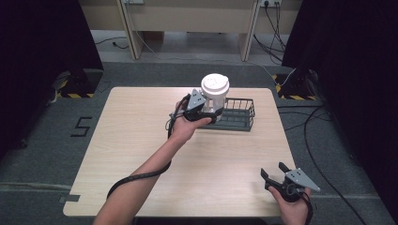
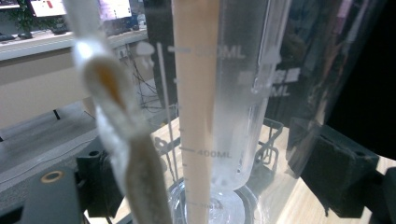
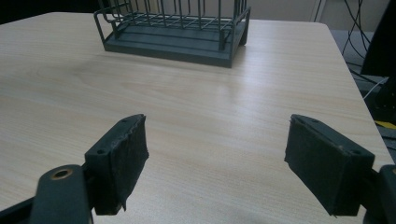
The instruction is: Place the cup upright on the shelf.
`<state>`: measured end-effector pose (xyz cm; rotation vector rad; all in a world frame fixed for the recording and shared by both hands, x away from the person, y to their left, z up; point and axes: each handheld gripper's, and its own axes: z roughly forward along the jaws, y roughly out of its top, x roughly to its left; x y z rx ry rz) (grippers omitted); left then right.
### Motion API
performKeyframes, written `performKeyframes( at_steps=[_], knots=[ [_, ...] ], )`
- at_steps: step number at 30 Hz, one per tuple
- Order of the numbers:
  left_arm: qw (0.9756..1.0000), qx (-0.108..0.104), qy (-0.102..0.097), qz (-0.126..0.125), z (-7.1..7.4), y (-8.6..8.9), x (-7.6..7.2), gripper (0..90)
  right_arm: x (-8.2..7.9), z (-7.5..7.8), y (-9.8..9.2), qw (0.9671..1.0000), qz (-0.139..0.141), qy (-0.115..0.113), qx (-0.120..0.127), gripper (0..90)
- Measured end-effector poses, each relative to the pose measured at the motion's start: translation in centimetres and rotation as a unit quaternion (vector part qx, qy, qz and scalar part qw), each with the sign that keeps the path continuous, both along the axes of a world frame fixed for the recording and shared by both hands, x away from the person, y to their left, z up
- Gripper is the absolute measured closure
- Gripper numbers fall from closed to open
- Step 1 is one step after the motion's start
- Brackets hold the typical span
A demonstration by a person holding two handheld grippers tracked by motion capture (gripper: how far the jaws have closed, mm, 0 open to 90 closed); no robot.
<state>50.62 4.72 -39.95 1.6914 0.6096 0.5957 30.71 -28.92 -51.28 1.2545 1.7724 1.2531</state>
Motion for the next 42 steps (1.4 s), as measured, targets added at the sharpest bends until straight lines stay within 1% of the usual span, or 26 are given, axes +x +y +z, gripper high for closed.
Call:
performKeyframes(
  at_steps=[6,11,18,26,29,30,36,42],
  knots=[
    [1.0000,0.003,0.000,0.002,0.4,-0.4,1.0,17.5,0.0,0.0,0.0,1.0000,-0.001,0.000,0.002,21.5],
    [1.0000,0.001,0.000,0.005,0.7,-0.9,1.7,17.5,0.0,0.0,0.0,1.0000,-0.001,0.002,0.002,21.5],
    [0.9999,0.005,0.003,0.014,1.0,-1.5,2.7,17.5,0.0,0.0,0.0,1.0000,-0.001,0.001,0.002,21.5],
    [0.9997,0.004,0.007,0.023,1.3,-2.1,3.7,17.5,0.0,0.0,-0.1,1.0000,0.000,0.002,0.002,21.6],
    [0.9994,0.005,0.011,0.032,1.1,-2.1,4.2,17.5,0.0,0.0,0.0,1.0000,0.001,0.003,0.002,21.6],
    [0.9993,0.004,0.017,0.033,0.9,-2.1,4.3,17.5,0.0,0.0,0.0,1.0000,0.001,0.003,0.002,21.6],
    [0.9984,0.010,0.032,0.045,-0.3,-1.9,5.1,17.5,0.0,0.0,-0.1,1.0000,0.000,0.002,0.001,21.6],
    [0.9977,0.015,0.038,0.054,-1.0,-2.0,5.6,17.5,0.0,0.0,-0.1,1.0000,0.001,0.002,0.001,21.6]
  ],
)
